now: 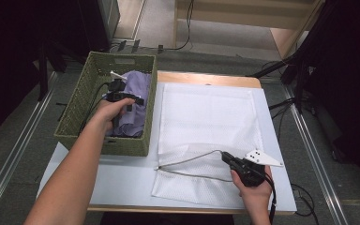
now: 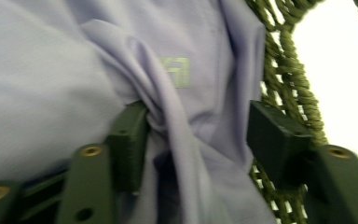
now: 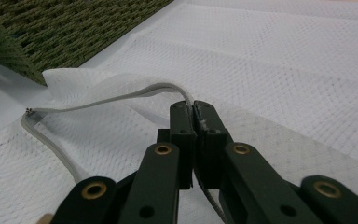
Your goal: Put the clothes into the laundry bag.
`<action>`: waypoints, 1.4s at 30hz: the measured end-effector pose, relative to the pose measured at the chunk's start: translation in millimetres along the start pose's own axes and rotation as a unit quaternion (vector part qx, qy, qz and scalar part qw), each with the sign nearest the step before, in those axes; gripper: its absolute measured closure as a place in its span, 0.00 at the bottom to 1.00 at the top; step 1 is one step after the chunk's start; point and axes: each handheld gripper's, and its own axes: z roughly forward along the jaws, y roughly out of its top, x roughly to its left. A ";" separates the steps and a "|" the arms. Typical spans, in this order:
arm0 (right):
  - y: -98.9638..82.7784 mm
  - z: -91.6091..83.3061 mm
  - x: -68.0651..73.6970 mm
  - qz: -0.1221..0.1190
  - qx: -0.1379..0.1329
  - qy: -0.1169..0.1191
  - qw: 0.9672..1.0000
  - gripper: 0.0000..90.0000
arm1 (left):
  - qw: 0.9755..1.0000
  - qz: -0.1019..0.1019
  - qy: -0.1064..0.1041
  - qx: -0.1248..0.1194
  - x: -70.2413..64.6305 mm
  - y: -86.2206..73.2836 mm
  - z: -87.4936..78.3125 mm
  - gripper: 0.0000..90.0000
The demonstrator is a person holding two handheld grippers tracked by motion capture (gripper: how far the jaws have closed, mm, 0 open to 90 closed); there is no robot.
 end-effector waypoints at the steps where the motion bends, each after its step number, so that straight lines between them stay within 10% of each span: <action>1: -0.1 0.1 0.0 -0.001 0.000 0.000 1.000 0.97 | 1.000 0.002 0.000 0.001 -3.4 0.5 2.4 0.41; 13: -0.6 -0.4 0.0 -0.002 0.000 0.004 1.000 0.97 | 0.996 0.052 0.076 0.013 -17.1 -5.5 22.7 0.39; 20: -0.5 -0.9 0.2 -0.002 0.000 0.005 1.000 0.97 | 0.984 0.099 0.147 0.008 -21.2 -10.1 23.6 0.73; 26: -1.8 -2.1 -1.8 -0.002 0.000 0.002 1.000 0.97 | 0.987 0.086 0.126 0.052 -5.3 -7.3 7.2 0.93; 29: -1.8 -3.2 -2.4 -0.001 0.001 0.001 1.000 0.97 | 0.983 0.094 0.142 0.063 6.8 -8.3 -4.5 0.93; 33: -1.4 -2.5 -2.1 0.000 0.000 0.001 1.000 0.97 | 0.979 0.103 0.165 0.058 16.8 -10.0 -16.9 0.74; 37: -0.4 0.9 -0.8 -0.003 0.001 0.002 1.000 0.97 | 0.983 0.058 0.154 0.075 20.1 -9.2 -13.3 0.36; 42: -0.3 1.3 0.6 -0.003 0.003 0.003 1.000 0.97 | 0.988 0.018 0.134 0.077 23.7 -6.8 -7.5 0.17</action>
